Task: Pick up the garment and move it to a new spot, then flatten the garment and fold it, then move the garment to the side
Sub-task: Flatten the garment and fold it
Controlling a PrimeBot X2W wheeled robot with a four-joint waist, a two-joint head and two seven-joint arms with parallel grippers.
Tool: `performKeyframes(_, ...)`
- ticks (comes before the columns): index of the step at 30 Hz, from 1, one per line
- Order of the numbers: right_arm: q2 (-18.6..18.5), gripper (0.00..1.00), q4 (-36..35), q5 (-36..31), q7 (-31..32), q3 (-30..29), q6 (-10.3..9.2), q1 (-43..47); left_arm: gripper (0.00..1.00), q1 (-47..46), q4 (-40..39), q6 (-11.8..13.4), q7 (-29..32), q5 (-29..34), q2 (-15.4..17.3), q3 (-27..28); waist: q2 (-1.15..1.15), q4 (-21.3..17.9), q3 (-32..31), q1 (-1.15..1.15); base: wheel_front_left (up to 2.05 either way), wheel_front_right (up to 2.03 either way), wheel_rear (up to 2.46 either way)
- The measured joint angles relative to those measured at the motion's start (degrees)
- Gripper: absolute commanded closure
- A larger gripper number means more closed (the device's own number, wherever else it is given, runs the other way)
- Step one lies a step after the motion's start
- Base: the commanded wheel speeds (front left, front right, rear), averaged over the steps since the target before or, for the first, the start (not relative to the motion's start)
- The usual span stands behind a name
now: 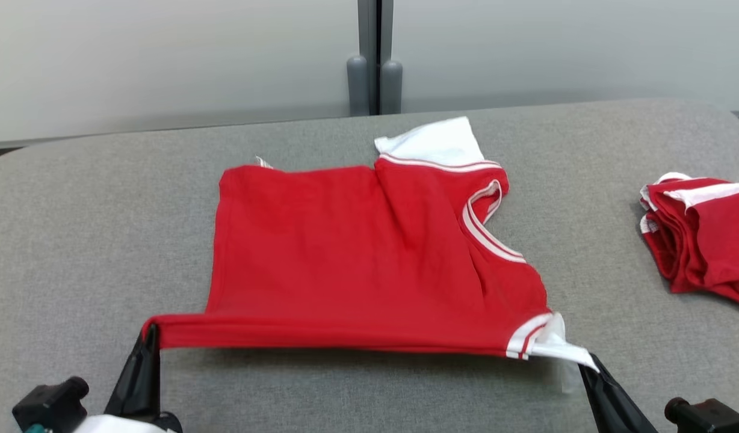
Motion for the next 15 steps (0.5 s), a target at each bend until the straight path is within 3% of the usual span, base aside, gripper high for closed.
performKeyframes(7,0.6,1.00,-6.1,-0.5,6.3,-1.4,0.00,5.3,1.00,6.1,-9.3,4.8,6.3,0.4,0.6,-0.4,0.00,0.2,-2.0,0.00,0.00,0.00,0.00)
performKeyframes(15,-1.3,1.00,-4.8,-0.1,9.1,-1.8,-0.03,2.5,1.00,4.9,-11.1,6.0,12.6,-0.2,1.2,-2.1,0.00,0.6,0.9,0.00,0.00,0.00,0.00)
